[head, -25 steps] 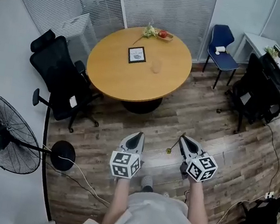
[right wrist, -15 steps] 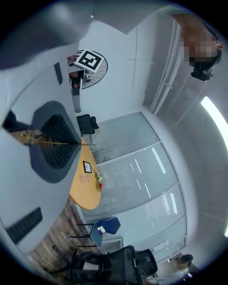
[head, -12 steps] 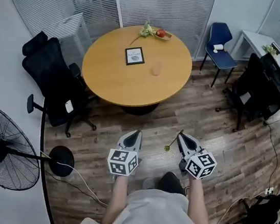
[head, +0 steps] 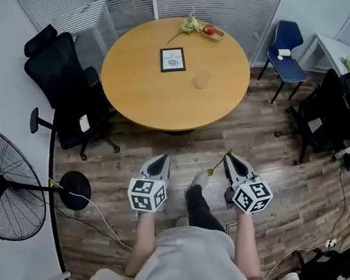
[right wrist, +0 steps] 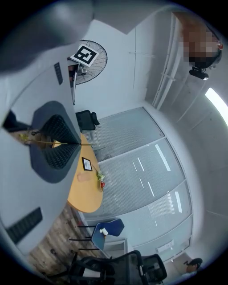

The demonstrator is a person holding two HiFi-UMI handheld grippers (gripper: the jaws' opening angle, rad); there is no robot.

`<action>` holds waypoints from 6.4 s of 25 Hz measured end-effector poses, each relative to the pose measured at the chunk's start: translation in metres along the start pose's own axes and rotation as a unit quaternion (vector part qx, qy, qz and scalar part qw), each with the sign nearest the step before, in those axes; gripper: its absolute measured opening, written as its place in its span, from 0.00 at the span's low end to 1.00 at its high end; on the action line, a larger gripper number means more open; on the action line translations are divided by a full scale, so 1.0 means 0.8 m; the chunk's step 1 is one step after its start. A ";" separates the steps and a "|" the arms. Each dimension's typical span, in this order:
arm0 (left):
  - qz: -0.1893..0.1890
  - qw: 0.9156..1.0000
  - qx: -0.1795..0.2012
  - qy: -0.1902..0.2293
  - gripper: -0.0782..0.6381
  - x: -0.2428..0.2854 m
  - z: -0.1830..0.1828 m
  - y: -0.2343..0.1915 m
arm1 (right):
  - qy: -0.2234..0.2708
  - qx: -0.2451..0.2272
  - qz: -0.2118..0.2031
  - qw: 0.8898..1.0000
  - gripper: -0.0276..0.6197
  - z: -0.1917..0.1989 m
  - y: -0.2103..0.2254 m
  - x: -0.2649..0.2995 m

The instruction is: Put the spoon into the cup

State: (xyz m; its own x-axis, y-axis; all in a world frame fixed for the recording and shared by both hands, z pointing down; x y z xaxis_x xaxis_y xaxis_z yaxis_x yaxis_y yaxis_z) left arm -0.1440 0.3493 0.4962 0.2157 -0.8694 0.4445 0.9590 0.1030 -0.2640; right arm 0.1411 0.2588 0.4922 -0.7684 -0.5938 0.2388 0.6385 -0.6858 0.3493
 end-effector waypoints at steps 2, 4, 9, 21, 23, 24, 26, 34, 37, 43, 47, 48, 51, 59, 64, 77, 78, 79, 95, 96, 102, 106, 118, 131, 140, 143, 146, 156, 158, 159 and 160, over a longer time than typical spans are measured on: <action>-0.006 1.000 0.005 0.003 0.12 0.024 -0.017 -0.008 | 0.004 -0.001 -0.006 1.000 0.05 -0.014 0.019 0.025; -0.010 1.000 0.015 0.001 0.12 0.046 -0.039 -0.014 | 0.011 0.005 -0.009 1.000 0.05 -0.028 0.037 0.048; -0.013 0.999 0.035 -0.009 0.12 0.097 -0.090 -0.018 | 0.019 0.020 -0.013 1.000 0.05 -0.067 0.083 0.095; -0.006 0.995 0.088 -0.042 0.12 0.234 -0.168 -0.013 | 0.111 0.129 0.007 0.985 0.05 -0.117 0.224 0.131; 0.009 0.995 0.091 -0.045 0.12 0.259 -0.178 -0.007 | 0.125 0.155 0.004 0.980 0.05 -0.117 0.245 0.135; 0.018 0.995 0.092 -0.045 0.12 0.270 -0.183 -0.004 | 0.133 0.164 0.003 0.977 0.05 -0.118 0.254 0.137; 0.030 0.994 0.091 -0.044 0.12 0.289 -0.191 0.000 | 0.142 0.172 0.003 0.975 0.05 -0.122 0.270 0.142; 0.034 0.997 0.054 -0.044 0.12 0.329 -0.186 -0.014 | 0.150 0.185 -0.009 0.971 0.05 -0.124 0.302 0.160; 0.033 0.997 0.043 -0.054 0.12 0.325 -0.173 -0.015 | 0.155 0.201 -0.011 0.967 0.05 -0.121 0.314 0.162; 0.009 0.998 0.030 -0.048 0.12 0.320 -0.178 -0.040 | 0.152 0.192 -0.023 0.969 0.05 -0.133 0.311 0.182; 0.010 0.999 0.034 -0.039 0.12 0.330 -0.186 -0.048 | 0.147 0.186 -0.027 0.971 0.05 -0.140 0.308 0.199; 0.011 0.999 0.035 -0.039 0.12 0.333 -0.188 -0.050 | 0.145 0.185 -0.027 0.972 0.05 -0.142 0.309 0.204; 0.008 0.999 0.030 -0.038 0.12 0.347 -0.196 -0.060 | 0.135 0.181 -0.027 0.974 0.05 -0.152 0.313 0.222; 0.010 0.999 0.027 -0.021 0.12 0.385 -0.237 -0.087 | 0.117 0.150 -0.035 0.981 0.05 -0.196 0.326 0.282; -0.003 1.000 0.028 -0.013 0.12 0.407 -0.264 -0.121 | 0.107 0.130 -0.049 0.984 0.05 -0.226 0.329 0.339; 0.006 1.000 0.012 -0.010 0.12 0.486 -0.312 -0.184 | 0.073 0.111 -0.058 0.989 0.05 -0.260 0.343 0.460; 0.007 1.000 0.010 -0.011 0.12 0.491 -0.314 -0.188 | 0.071 0.111 -0.057 0.990 0.05 -0.261 0.346 0.466; 0.008 1.000 0.006 -0.012 0.12 0.496 -0.317 -0.193 | 0.069 0.111 -0.055 0.990 0.05 -0.262 0.348 0.472; 0.008 0.999 -0.018 -0.051 0.12 0.545 -0.306 -0.238 | -0.015 0.081 -0.024 0.996 0.05 -0.212 0.368 0.552; 0.010 0.998 -0.018 -0.052 0.12 0.548 -0.305 -0.240 | -0.020 0.077 -0.023 0.997 0.05 -0.206 0.367 0.555; 0.012 0.998 -0.024 -0.061 0.12 0.554 -0.299 -0.250 | -0.038 0.065 0.014 0.997 0.05 -0.164 0.367 0.570; 0.007 0.998 -0.029 -0.061 0.12 0.552 -0.298 -0.257 | -0.035 0.076 0.026 0.996 0.05 -0.140 0.367 0.573; 0.001 0.997 -0.035 -0.065 0.12 0.550 -0.296 -0.268 | -0.043 0.084 0.033 0.995 0.05 -0.109 0.362 0.590; 0.027 0.997 -0.017 -0.076 0.12 0.560 -0.293 -0.242 | -0.057 0.048 0.028 0.997 0.05 -0.101 0.354 0.591; 0.032 0.996 -0.011 -0.081 0.12 0.562 -0.290 -0.233 | -0.065 0.032 0.017 0.997 0.05 -0.095 0.352 0.583; 0.038 0.996 -0.008 -0.084 0.12 0.564 -0.288 -0.229 | -0.074 0.018 0.018 0.997 0.05 -0.092 0.352 0.578; 0.044 0.995 -0.005 -0.087 0.12 0.567 -0.289 -0.227 | -0.082 0.009 0.018 0.996 0.05 -0.089 0.349 0.576; 0.055 0.994 0.008 -0.093 0.12 0.568 -0.286 -0.211 | -0.105 0.003 0.010 0.994 0.05 -0.077 0.347 0.567; 0.053 0.994 0.006 -0.093 0.12 0.567 -0.285 -0.212 | -0.105 0.006 0.010 0.994 0.05 -0.077 0.348 0.568; 0.052 0.994 0.006 -0.093 0.12 0.567 -0.285 -0.212 | -0.105 0.006 0.010 0.994 0.05 -0.077 0.348 0.568; 0.052 0.994 0.005 -0.093 0.12 0.566 -0.284 -0.212 | -0.106 0.005 0.011 0.994 0.05 -0.077 0.349 0.568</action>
State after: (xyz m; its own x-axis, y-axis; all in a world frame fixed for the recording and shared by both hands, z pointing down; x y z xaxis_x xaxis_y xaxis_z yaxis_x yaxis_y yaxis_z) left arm -0.2505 -0.1719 0.5479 0.3432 -0.7500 0.5654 0.9313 0.1936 -0.3085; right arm -0.0272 -0.2285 0.6424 -0.7474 -0.5056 0.4309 0.6550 -0.6692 0.3510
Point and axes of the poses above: the fingertips, and each gripper's own axes: x forward along the fingers, y to its right, z out of its underside, the point moved 10 cm from there along -x, backward along the fingers, and after that the axes turned 3 degrees about -y, right-handed, at the moved point
